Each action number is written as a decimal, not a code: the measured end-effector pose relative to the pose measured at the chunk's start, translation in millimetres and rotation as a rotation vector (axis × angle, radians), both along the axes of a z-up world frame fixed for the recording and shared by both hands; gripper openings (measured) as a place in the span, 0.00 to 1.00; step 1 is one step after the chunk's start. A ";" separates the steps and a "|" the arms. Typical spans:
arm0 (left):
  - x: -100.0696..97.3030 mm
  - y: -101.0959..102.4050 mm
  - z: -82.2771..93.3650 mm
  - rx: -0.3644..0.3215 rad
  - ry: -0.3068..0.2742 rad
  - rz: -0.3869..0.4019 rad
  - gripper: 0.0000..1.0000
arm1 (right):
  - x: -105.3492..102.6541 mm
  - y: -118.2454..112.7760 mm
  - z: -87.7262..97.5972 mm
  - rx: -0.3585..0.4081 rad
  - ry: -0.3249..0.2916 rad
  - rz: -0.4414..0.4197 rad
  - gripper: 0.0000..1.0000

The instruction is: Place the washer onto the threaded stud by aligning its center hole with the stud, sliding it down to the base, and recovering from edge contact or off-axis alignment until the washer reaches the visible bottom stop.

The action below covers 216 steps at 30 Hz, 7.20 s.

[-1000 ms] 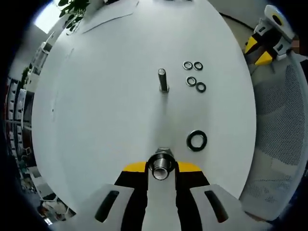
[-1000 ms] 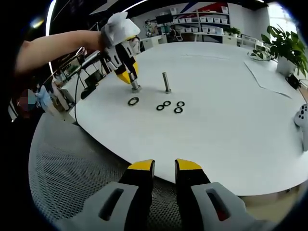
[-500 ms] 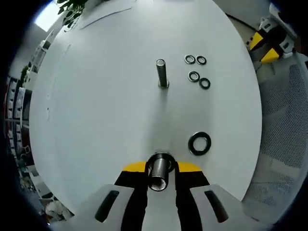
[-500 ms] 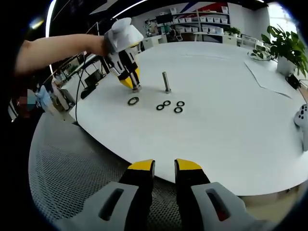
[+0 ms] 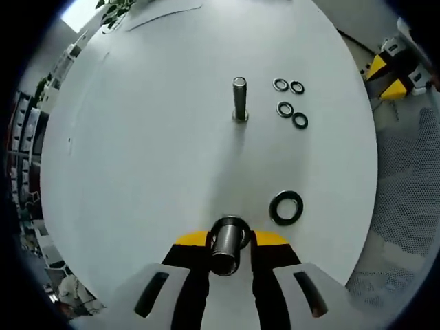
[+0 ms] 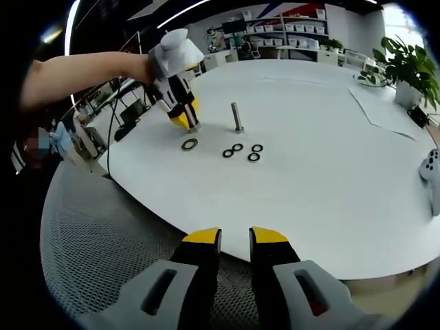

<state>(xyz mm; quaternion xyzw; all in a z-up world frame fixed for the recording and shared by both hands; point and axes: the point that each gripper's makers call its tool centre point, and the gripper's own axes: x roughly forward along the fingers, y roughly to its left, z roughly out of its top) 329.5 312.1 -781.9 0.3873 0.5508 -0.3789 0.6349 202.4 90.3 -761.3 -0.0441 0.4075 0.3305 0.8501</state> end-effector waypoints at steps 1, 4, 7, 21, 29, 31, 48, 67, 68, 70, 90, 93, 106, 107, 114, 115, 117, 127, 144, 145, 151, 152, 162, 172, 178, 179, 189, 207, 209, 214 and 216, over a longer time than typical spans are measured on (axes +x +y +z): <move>-1.6 2.2 0.5 0.001 0.004 0.007 0.21 | 0.1 -0.1 0.0 0.000 0.000 0.000 0.19; -6.3 9.8 2.3 -0.009 -0.003 0.025 0.23 | 0.6 -0.2 0.3 0.000 -0.003 -0.003 0.19; -14.6 16.8 7.9 -0.040 -0.020 0.075 0.27 | 0.8 -0.2 0.4 0.001 -0.005 -0.002 0.19; -49.0 5.0 24.0 -0.268 -0.103 0.268 0.29 | -0.5 -0.4 -0.6 -0.007 0.001 0.006 0.19; -54.1 -12.9 20.3 -0.375 -0.122 0.347 0.32 | -1.7 -0.1 -1.4 -0.012 0.006 0.016 0.19; -56.9 -17.5 14.8 -0.375 -0.114 0.339 0.31 | -1.9 0.0 -1.5 -0.012 0.007 0.018 0.19; -58.6 -29.9 -11.4 -0.311 -0.074 0.269 0.31 | -2.0 1.0 -1.0 -0.010 0.007 0.020 0.19; -50.5 -40.7 -13.7 -0.199 -0.030 0.112 0.30 | -1.7 1.6 -0.3 -0.003 0.003 0.021 0.19; -50.6 -41.2 -13.8 -0.184 -0.023 0.105 0.30 | -1.7 1.6 -0.3 -0.003 0.003 0.022 0.19; -51.3 -42.4 -13.6 -0.163 -0.011 0.093 0.29 | -1.6 1.5 -0.2 -0.002 0.002 0.021 0.19; -50.5 -45.5 -13.2 -0.171 -0.038 0.106 0.19 | -2.3 1.6 -0.5 -0.003 0.006 0.025 0.19; -50.2 -45.7 -13.0 -0.194 -0.049 0.113 0.19 | -2.3 1.8 -0.4 -0.002 0.005 0.025 0.19; -49.2 -49.5 -13.2 -0.189 -0.036 0.090 0.20 | -2.5 2.7 -0.1 -0.002 0.004 0.028 0.19; -48.5 -49.7 -13.4 -0.184 -0.030 0.095 0.20 | -2.5 2.8 0.0 -0.002 0.004 0.028 0.19; -49.4 -52.6 -12.7 -0.204 -0.027 0.095 0.24 | -2.7 3.2 0.1 -0.001 0.003 0.030 0.19; -49.8 -52.9 -12.8 -0.203 -0.026 0.094 0.25 | -2.7 3.3 0.1 0.000 0.003 0.030 0.19; -49.8 -53.4 -13.1 -0.195 -0.027 0.090 0.25 | -2.7 3.3 0.3 0.000 0.003 0.029 0.19; -52.5 -58.6 -13.1 -0.176 -0.020 0.041 0.21 | -2.1 2.1 0.3 0.001 0.002 0.025 0.19; -52.5 -58.3 -11.7 -0.185 -0.116 0.065 0.20 | -1.2 0.5 0.1 0.000 0.003 0.017 0.19; -52.3 -59.3 -11.1 -0.186 -0.130 0.057 0.20 | -1.2 0.5 0.1 -0.001 0.003 0.016 0.19; -51.3 -56.2 -9.7 -0.196 -0.151 0.109 0.19 | -1.0 0.4 0.1 -0.001 0.002 0.016 0.19; -51.5 -55.6 -9.7 -0.196 -0.152 0.111 0.19 | -1.0 0.4 0.0 -0.001 0.002 0.016 0.19; -53.0 -47.3 2.5 -0.215 -0.158 0.142 0.19 | -0.7 0.7 -0.1 0.000 0.000 0.017 0.19; -43.5 -42.4 22.9 -0.239 -0.203 0.162 0.19 | -0.9 1.5 0.0 0.001 -0.001 0.022 0.19; -37.2 -32.6 37.4 -0.240 -0.235 0.177 0.19 | -1.1 1.6 -0.1 0.000 0.000 0.024 0.19; -35.9 -30.1 40.2 -0.238 -0.242 0.178 0.19 | -1.1 1.6 -0.1 0.000 0.000 0.025 0.19; -21.1 -11.1 57.6 -0.218 -0.289 0.188 0.19 | -1.4 1.8 -0.1 -0.001 0.001 0.026 0.19; -0.6 2.5 55.3 -0.182 -0.284 0.188 0.19 | -2.3 1.8 -0.3 -0.003 0.005 0.028 0.19; -0.4 3.3 53.9 -0.179 -0.275 0.190 0.19 | -2.2 2.0 -0.1 -0.001 0.004 0.028 0.19; -0.2 0.6 52.8 -0.177 -0.268 0.193 0.19 | -2.0 2.4 0.3 0.001 0.002 0.028 0.19; 1.2 0.8 51.0 -0.168 -0.269 0.186 0.19 | -2.0 2.5 0.3 0.002 0.001 0.029 0.19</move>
